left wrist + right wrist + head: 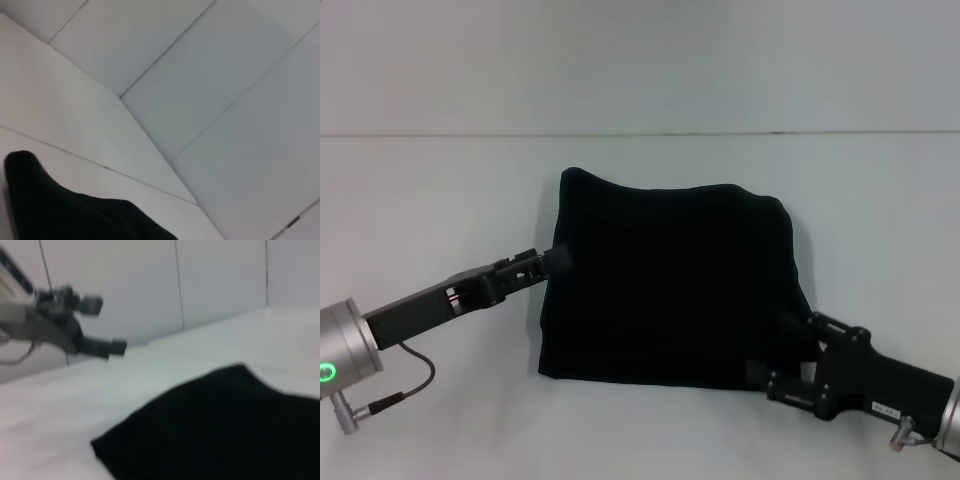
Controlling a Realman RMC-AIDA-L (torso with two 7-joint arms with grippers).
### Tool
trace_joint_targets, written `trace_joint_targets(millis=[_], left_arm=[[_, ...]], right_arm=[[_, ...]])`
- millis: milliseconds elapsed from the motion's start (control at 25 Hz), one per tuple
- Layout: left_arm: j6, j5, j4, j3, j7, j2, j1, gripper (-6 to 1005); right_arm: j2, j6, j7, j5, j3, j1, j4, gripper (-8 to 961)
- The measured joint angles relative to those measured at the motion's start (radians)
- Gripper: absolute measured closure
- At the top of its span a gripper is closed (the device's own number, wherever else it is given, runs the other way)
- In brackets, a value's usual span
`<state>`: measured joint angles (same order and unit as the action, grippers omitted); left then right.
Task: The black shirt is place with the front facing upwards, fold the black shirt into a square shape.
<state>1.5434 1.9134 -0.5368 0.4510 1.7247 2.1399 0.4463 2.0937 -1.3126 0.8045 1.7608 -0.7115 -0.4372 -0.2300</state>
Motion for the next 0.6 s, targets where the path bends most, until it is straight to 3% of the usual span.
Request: trace_joint_targets(millis=[200, 440, 600], left_arm=[[-0.069, 0.009, -0.006, 0.000, 0.090, -0.004, 0.006, 48], [-0.077, 0.079, -0.054, 0.002, 0.270, -0.041, 0.011, 49], [-0.014, 0.103, -0.108, 0.004, 0.165, -0.042, 0.007, 50]], right_arm=[[0.000, -0.068, -0.067, -0.015, 0.043, 0.013, 0.000, 118], [0.000, -0.102, -0.120, -0.014, 0.042, 0.039, -0.001, 118], [0.000, -0.124, -0.121, -0.019, 0.086, 0.049, -0.001, 118]])
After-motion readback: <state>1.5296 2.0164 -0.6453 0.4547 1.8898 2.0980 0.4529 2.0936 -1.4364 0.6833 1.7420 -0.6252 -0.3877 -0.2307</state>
